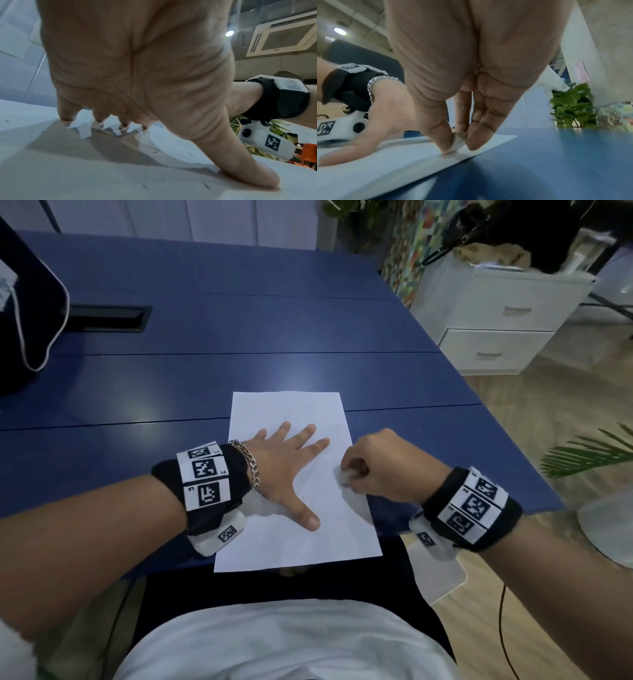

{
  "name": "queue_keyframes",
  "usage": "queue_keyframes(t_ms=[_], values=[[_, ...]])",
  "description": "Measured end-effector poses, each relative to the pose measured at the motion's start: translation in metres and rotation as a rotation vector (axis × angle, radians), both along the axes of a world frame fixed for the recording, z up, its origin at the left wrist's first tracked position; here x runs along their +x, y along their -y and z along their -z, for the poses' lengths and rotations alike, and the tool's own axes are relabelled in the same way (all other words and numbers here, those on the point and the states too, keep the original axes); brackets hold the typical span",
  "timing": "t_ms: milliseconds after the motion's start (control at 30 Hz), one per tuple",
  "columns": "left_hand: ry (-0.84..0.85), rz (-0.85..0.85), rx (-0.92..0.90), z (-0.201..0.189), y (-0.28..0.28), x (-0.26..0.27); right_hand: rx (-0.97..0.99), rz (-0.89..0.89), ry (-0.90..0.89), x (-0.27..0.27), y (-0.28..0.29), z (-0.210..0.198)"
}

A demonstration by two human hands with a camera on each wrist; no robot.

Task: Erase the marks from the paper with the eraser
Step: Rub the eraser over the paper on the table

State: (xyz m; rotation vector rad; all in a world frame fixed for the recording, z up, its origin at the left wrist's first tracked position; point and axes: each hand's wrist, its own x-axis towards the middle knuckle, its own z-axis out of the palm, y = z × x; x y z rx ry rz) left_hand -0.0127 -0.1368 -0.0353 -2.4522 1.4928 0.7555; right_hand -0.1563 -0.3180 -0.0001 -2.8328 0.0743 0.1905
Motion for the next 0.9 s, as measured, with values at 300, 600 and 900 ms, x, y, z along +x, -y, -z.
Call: queue_keyframes(t_ms=[300,600,900], values=[[-0.068,-0.087,-0.317,-0.073,-0.037,0.057,0.248,0.308,0.237,-0.04,0.03,-0.023],[-0.034,-0.048,-0.103,-0.05,-0.075,0.079,0.344,0.23,0.144,-0.073,-0.016,-0.008],[0.012,-0.104,-0.111,-0.038,-0.077,0.056,0.057,0.077,0.064,-0.062,-0.021,0.012]])
